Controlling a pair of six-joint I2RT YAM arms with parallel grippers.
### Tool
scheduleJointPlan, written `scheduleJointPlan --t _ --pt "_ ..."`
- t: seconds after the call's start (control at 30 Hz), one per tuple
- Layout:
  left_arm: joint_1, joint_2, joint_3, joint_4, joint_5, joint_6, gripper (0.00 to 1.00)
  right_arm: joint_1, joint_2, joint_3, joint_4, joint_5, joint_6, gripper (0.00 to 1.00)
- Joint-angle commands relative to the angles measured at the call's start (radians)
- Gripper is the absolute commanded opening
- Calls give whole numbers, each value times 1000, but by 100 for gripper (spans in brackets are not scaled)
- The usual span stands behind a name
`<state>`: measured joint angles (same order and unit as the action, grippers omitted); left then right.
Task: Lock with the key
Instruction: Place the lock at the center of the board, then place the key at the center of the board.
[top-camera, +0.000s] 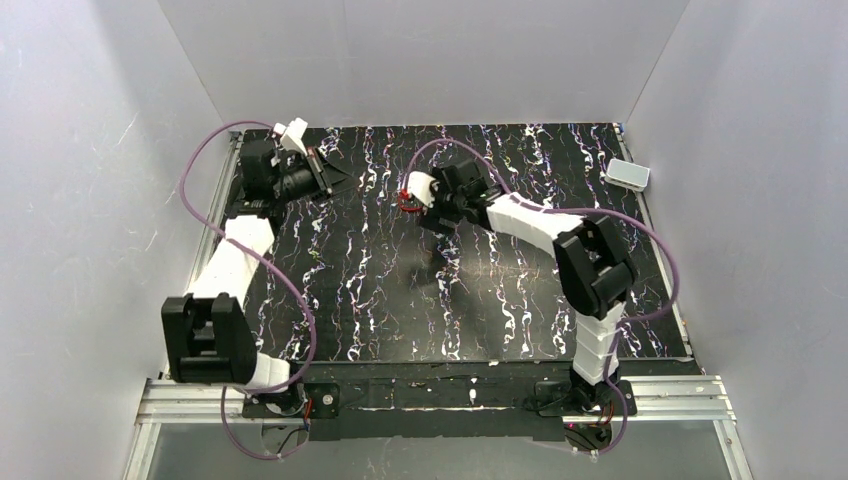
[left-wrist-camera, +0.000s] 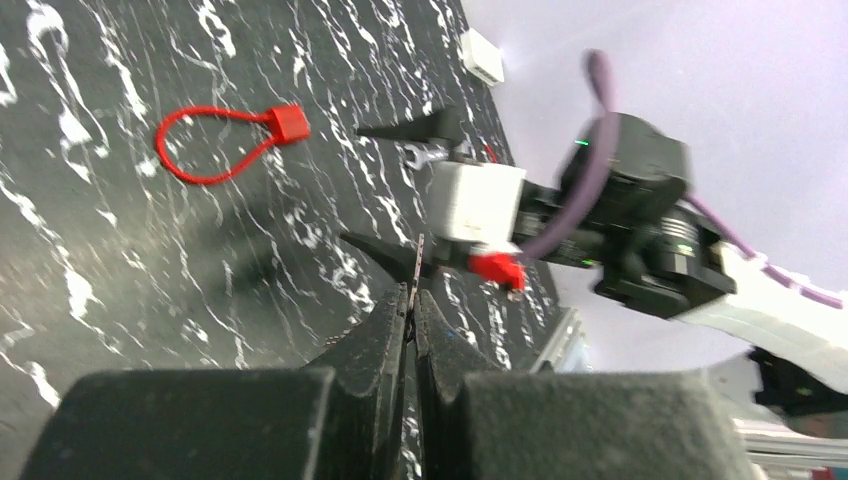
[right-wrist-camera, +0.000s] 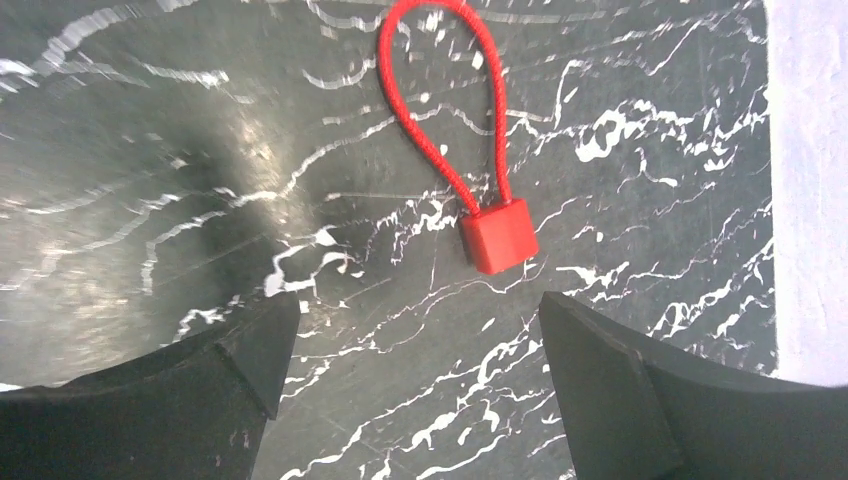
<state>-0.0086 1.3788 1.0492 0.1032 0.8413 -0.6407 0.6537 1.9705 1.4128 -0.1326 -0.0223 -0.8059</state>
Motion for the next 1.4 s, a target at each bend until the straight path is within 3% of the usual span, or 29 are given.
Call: scheduleJointPlan --t 0.0,0.1,0.27,0.73,0.93,1.37 --pt "-13 100 131 23 4 129 0 -65 -147 -21 -2 -190 224 98" --pt "-41 191 198 5 -8 186 0 -126 -213 -28 -44 -253 337 98" --pt "-138 348 354 -170 -115 357 0 -261 -318 -43 -135 -359 493 98" --pt "-287 668 583 -255 -303 573 0 -639 -697 -323 -402 -397 490 98" --pt "-311 736 628 -276 -332 607 0 -644 -778 -390 -405 -376 528 98" --pt "-347 864 738 -293 -381 634 0 -671 -728 -364 -445 -285 602 98"
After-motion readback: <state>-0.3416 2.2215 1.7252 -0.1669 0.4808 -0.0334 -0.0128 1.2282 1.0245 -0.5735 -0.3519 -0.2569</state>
